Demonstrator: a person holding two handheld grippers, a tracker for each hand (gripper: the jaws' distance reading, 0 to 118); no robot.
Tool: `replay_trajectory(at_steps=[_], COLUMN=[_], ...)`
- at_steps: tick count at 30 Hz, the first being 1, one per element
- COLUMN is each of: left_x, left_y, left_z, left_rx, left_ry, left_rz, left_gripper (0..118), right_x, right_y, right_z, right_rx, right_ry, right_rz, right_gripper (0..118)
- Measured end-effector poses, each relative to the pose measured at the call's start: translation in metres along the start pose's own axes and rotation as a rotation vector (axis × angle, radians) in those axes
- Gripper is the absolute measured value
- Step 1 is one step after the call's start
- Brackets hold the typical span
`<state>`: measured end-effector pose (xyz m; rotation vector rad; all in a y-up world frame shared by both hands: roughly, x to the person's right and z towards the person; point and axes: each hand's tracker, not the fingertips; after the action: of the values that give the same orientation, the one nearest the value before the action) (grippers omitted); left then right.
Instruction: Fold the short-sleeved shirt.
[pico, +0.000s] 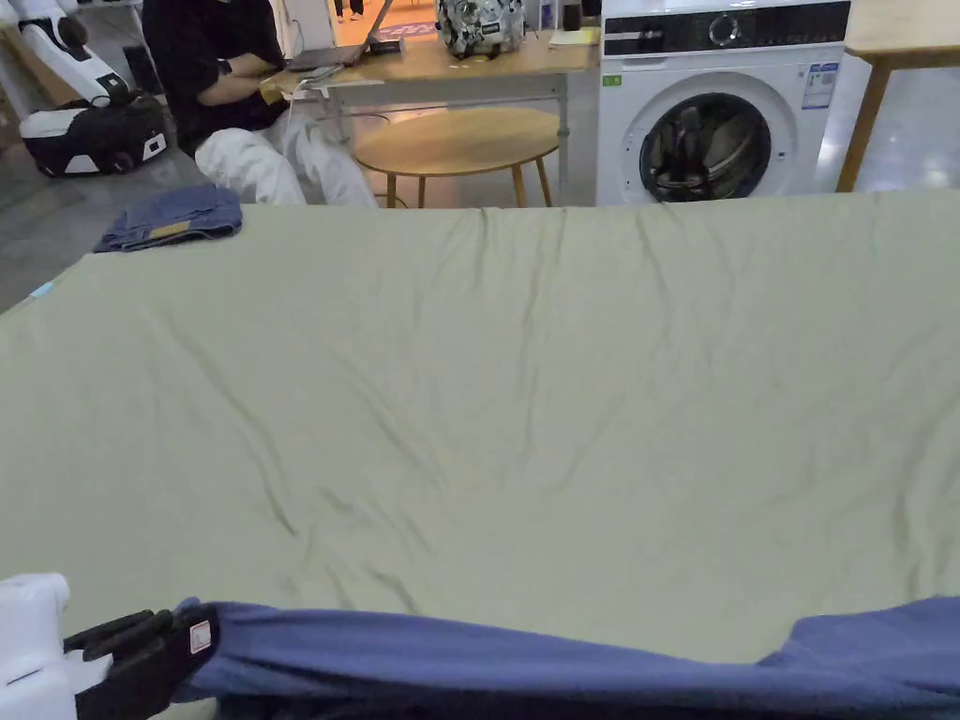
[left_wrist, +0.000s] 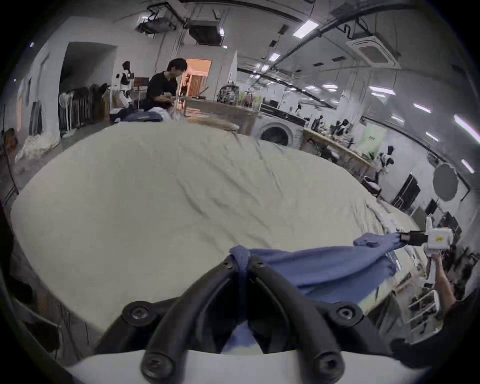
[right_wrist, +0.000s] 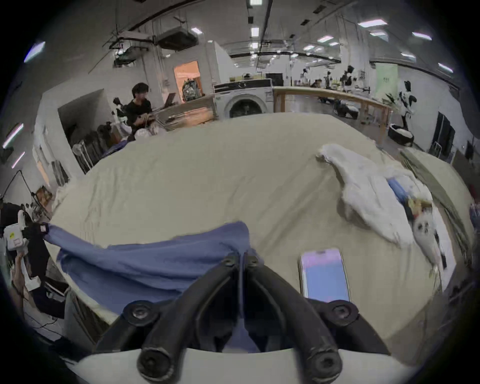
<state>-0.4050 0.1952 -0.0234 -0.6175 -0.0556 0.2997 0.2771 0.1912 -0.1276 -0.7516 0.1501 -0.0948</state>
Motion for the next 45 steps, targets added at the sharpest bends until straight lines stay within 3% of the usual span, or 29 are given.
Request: replay_trajectory(at_steps=[5,11,13,15,16,17,22,26,27,28,31,33,39,43,45], left_x=[0.004,0.003,0.01,0.017,0.026,0.036,0.094,0.155,0.163,0.167,0.174,0.168,0.149,0.093,0.043], left_y=[-0.05,-0.08,-0.08,-0.076,-0.073,-0.069,-0.034,-0.007,-0.004,0.002,0.005,0.004,-0.002,-0.006,-0.006], left_z=[-0.007,-0.006,-0.001,0.005,0.011,0.018,0.043,0.024,0.014,0.003,-0.024,-0.031,-0.037,-0.001,0.013], left_rx=[-0.121,-0.128,-0.076,-0.021,0.013,0.07,0.246,0.309,0.304,0.291,0.168,0.165,0.086,0.097,0.055], left_ry=[0.039,0.028,0.059,0.069,0.062,0.049,0.048,0.194,0.202,0.205,0.136,0.114,0.134,-0.08,-0.167], left_rz=[-0.011,-0.012,-0.071,-0.105,-0.135,-0.162,-0.232,-0.389,-0.41,-0.415,-0.338,-0.283,-0.239,-0.001,0.058], left_gripper=[0,0,11,24,52,60,61,60,60,54,0,0,0,1,12], right_x=[0.002,-0.009,-0.012,-0.014,-0.016,-0.019,-0.057,-0.103,-0.113,-0.11,-0.134,-0.144,-0.148,-0.143,-0.137], right_y=[-0.066,-0.086,-0.087,-0.087,-0.088,-0.089,-0.067,-0.029,-0.023,-0.022,-0.012,-0.012,-0.009,-0.015,-0.021], right_z=[-0.002,-0.008,-0.008,-0.004,0.003,0.013,0.06,0.052,0.044,0.027,0.003,-0.004,-0.018,-0.006,-0.002], right_rx=[-0.111,-0.102,-0.081,-0.063,-0.033,0.022,0.265,0.32,0.324,0.32,0.273,0.269,0.225,0.223,0.209], right_ry=[-0.068,-0.092,-0.106,-0.138,-0.144,-0.139,-0.106,-0.033,0.003,0.04,0.047,0.07,0.088,0.119,0.121], right_rz=[-0.052,-0.078,-0.071,-0.042,-0.026,-0.005,0.093,0.118,0.13,0.138,0.17,0.164,0.102,0.116,0.131], right_gripper=[1,4,28,43,65,66,66,66,65,57,9,0,0,0,0])
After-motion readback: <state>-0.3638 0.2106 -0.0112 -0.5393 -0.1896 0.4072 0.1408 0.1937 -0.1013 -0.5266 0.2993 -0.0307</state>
